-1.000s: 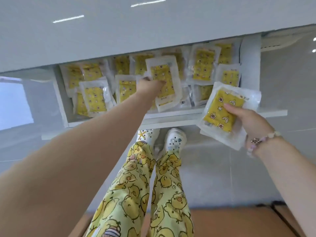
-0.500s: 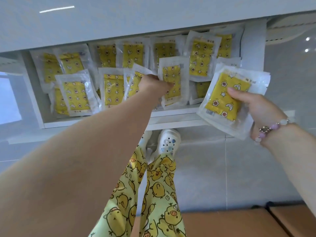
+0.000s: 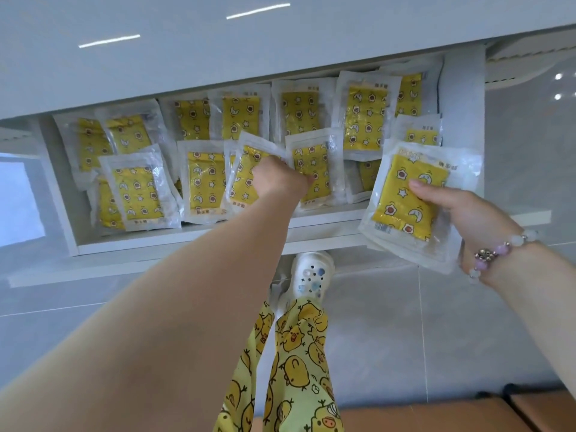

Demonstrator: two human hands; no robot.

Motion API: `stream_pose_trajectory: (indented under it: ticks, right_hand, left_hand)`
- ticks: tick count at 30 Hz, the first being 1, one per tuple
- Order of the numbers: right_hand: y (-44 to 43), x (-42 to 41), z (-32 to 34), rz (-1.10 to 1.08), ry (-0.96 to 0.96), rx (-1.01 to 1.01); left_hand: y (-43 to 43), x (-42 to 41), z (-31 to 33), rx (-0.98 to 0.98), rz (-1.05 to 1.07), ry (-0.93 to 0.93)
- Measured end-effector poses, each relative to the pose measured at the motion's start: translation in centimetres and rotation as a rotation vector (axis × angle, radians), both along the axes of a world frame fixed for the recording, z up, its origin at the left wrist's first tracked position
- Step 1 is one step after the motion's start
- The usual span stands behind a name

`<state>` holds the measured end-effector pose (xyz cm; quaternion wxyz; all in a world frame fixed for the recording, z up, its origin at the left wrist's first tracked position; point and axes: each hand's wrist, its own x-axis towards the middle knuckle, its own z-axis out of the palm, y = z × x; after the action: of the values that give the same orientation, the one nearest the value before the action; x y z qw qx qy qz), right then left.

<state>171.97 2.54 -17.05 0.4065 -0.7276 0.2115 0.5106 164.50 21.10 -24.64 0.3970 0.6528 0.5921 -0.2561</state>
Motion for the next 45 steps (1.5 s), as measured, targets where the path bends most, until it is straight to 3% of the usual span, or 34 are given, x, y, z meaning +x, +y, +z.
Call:
stream_pose_trajectory:
  ticks: [6, 14, 19, 22, 24, 27, 30, 36, 41, 45]
  right_hand:
    - [-0.1, -0.2, -0.2, -0.034, 0.057, 0.022]
    - [0.1, -0.4, 0.2, 0.048, 0.05, -0.005]
    - [0.5, -0.8, 1.2, 0.041, 0.008, -0.09]
    - [0.4, -0.8, 1.6, 0.051, 0.002, -0.119]
    - [0.6, -0.8, 1.9, 0.031, 0.005, -0.108]
    - [1.4, -0.7, 2.1, 0.015, -0.017, -0.087]
    - [2.6, -0.6, 2.9, 0.063, -0.008, -0.027]
    - [3.2, -0.8, 2.1, 0.042, -0.01, -0.055]
    - [3.4, -1.3, 2.1, -0.066, 0.016, -0.013]
    - [2.4, -0.5, 3.7, -0.193, -0.014, -0.034]
  left_hand:
    - [-0.5, 0.6, -0.1, 0.117, -0.002, 0.011]
    - [-1.1, 0.3, 0.1, 0.291, -0.315, 0.067]
    - [-0.3, 1.4, 1.9, 0.177, -0.175, 0.015]
    - [0.3, 2.3, 4.4, 0.123, 0.02, -0.198]
    - [0.1, 2.2, 6.6, -0.015, 0.071, -0.379]
    - [-1.4, 1.3, 9.9, -0.439, -0.2, -0.406]
    - [-2.5, -0.1, 10.9, -0.486, -0.378, -0.508]
    - [-2.9, -1.1, 10.5, -0.41, -0.222, -0.574]
    - [-1.5, -0.6, 8.9, -0.638, 0.021, -0.473]
    - [-1.2, 1.1, 7.6, -0.493, 0.177, -0.384]
